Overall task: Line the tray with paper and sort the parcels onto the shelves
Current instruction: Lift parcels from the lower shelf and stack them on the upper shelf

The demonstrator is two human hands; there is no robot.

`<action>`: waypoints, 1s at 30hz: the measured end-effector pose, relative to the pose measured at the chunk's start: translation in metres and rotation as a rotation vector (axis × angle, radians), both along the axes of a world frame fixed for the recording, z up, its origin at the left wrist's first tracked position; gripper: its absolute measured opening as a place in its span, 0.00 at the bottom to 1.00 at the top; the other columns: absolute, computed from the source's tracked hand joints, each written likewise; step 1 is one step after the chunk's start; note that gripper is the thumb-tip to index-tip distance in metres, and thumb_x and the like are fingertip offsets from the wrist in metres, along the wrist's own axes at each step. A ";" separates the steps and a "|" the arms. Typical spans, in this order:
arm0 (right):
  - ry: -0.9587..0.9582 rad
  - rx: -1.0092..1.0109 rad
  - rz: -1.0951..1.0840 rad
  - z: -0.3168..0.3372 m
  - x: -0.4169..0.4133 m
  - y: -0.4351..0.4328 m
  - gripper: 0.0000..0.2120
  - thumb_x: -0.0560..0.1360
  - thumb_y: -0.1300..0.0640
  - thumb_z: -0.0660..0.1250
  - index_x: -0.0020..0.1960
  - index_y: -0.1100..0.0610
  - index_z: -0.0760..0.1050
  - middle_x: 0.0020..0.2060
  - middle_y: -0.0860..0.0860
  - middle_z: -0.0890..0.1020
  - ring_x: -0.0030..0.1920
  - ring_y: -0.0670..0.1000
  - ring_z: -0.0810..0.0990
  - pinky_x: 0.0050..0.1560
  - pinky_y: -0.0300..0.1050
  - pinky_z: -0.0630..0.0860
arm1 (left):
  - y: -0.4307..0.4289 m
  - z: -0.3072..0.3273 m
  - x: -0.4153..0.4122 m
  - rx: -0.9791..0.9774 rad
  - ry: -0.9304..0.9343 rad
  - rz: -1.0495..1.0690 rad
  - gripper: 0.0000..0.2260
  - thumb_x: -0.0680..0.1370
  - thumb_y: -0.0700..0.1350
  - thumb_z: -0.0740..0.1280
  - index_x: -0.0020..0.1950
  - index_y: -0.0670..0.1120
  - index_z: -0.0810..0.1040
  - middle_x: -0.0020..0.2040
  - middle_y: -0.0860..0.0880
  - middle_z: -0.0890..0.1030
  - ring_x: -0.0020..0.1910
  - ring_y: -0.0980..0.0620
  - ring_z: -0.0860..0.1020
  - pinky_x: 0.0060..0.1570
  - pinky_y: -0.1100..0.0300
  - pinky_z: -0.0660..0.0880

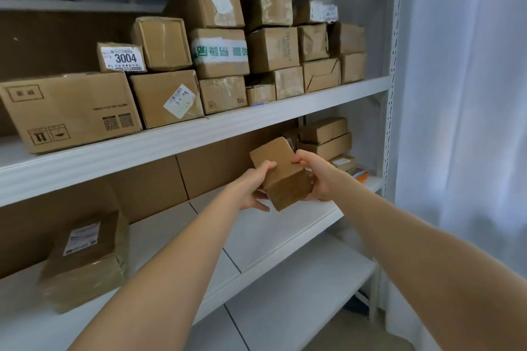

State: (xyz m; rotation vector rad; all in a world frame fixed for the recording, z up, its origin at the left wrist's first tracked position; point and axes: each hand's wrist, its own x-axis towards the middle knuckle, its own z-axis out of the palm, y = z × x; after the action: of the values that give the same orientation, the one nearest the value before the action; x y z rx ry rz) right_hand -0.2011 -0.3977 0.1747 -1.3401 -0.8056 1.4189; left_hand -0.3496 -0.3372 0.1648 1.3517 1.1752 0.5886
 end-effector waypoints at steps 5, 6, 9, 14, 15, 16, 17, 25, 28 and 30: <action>0.043 0.089 -0.036 0.022 0.020 -0.011 0.11 0.76 0.49 0.66 0.52 0.54 0.70 0.51 0.57 0.75 0.52 0.57 0.75 0.60 0.55 0.75 | -0.015 0.034 0.019 0.074 -0.020 0.016 0.21 0.76 0.57 0.65 0.62 0.45 0.70 0.56 0.40 0.76 0.57 0.40 0.75 0.60 0.37 0.71; 0.058 0.118 -0.031 0.028 0.024 -0.015 0.11 0.76 0.49 0.66 0.52 0.54 0.71 0.51 0.57 0.76 0.52 0.57 0.76 0.57 0.54 0.75 | -0.020 0.042 0.023 0.091 -0.039 0.017 0.22 0.76 0.57 0.66 0.63 0.46 0.70 0.55 0.40 0.77 0.55 0.40 0.76 0.59 0.37 0.72; 0.102 0.169 -0.031 0.041 0.028 -0.020 0.13 0.76 0.49 0.66 0.56 0.55 0.72 0.52 0.58 0.77 0.51 0.57 0.77 0.50 0.53 0.77 | -0.026 0.061 0.030 0.113 -0.098 0.016 0.22 0.75 0.55 0.68 0.65 0.49 0.68 0.54 0.40 0.77 0.52 0.40 0.76 0.55 0.39 0.74; 0.154 0.239 -0.022 0.064 0.041 -0.024 0.17 0.75 0.48 0.66 0.59 0.56 0.72 0.56 0.59 0.76 0.56 0.58 0.77 0.54 0.55 0.78 | -0.029 0.095 0.035 0.236 -0.125 0.018 0.31 0.71 0.55 0.73 0.70 0.53 0.64 0.58 0.42 0.77 0.55 0.41 0.77 0.54 0.39 0.77; 0.168 0.247 -0.018 0.067 0.043 -0.024 0.19 0.75 0.48 0.67 0.62 0.55 0.71 0.57 0.59 0.76 0.57 0.59 0.77 0.53 0.54 0.78 | -0.029 0.100 0.035 0.259 -0.125 0.018 0.34 0.70 0.56 0.74 0.72 0.54 0.63 0.58 0.43 0.77 0.55 0.41 0.78 0.52 0.40 0.78; 0.181 0.261 -0.014 0.073 0.045 -0.024 0.21 0.75 0.48 0.67 0.64 0.55 0.70 0.58 0.59 0.76 0.58 0.59 0.77 0.50 0.54 0.79 | -0.029 0.107 0.035 0.287 -0.123 0.020 0.36 0.70 0.56 0.74 0.73 0.55 0.62 0.59 0.43 0.77 0.55 0.42 0.78 0.50 0.42 0.78; 0.196 0.280 -0.008 0.078 0.045 -0.024 0.23 0.75 0.48 0.68 0.66 0.55 0.69 0.59 0.59 0.76 0.58 0.59 0.77 0.49 0.54 0.79 | -0.029 0.114 0.035 0.320 -0.121 0.023 0.37 0.69 0.57 0.75 0.73 0.56 0.61 0.59 0.44 0.77 0.55 0.43 0.78 0.50 0.43 0.79; 0.297 0.511 -0.024 0.135 0.024 -0.008 0.18 0.75 0.50 0.68 0.62 0.53 0.71 0.58 0.58 0.76 0.57 0.60 0.77 0.50 0.56 0.80 | -0.040 0.181 0.014 0.515 -0.197 0.122 0.28 0.75 0.56 0.69 0.72 0.54 0.65 0.60 0.45 0.76 0.56 0.45 0.76 0.54 0.47 0.76; 0.305 0.554 0.029 0.160 -0.004 0.000 0.17 0.75 0.48 0.68 0.60 0.53 0.71 0.56 0.58 0.77 0.56 0.59 0.78 0.54 0.57 0.80 | -0.047 0.209 -0.015 0.539 -0.168 0.147 0.23 0.74 0.54 0.70 0.67 0.50 0.70 0.57 0.44 0.77 0.55 0.45 0.76 0.50 0.48 0.78; 0.255 0.586 0.062 0.178 -0.026 0.005 0.21 0.75 0.45 0.69 0.63 0.52 0.69 0.55 0.58 0.77 0.56 0.59 0.78 0.56 0.57 0.79 | -0.052 0.227 -0.039 0.573 -0.144 0.205 0.23 0.75 0.55 0.69 0.66 0.49 0.70 0.57 0.43 0.77 0.54 0.45 0.76 0.45 0.50 0.78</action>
State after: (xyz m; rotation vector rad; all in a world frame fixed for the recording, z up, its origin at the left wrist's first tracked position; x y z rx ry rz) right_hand -0.2270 -0.3927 0.3523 -0.6789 -0.9963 1.2352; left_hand -0.3883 -0.3890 0.3913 1.6371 1.0737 1.2179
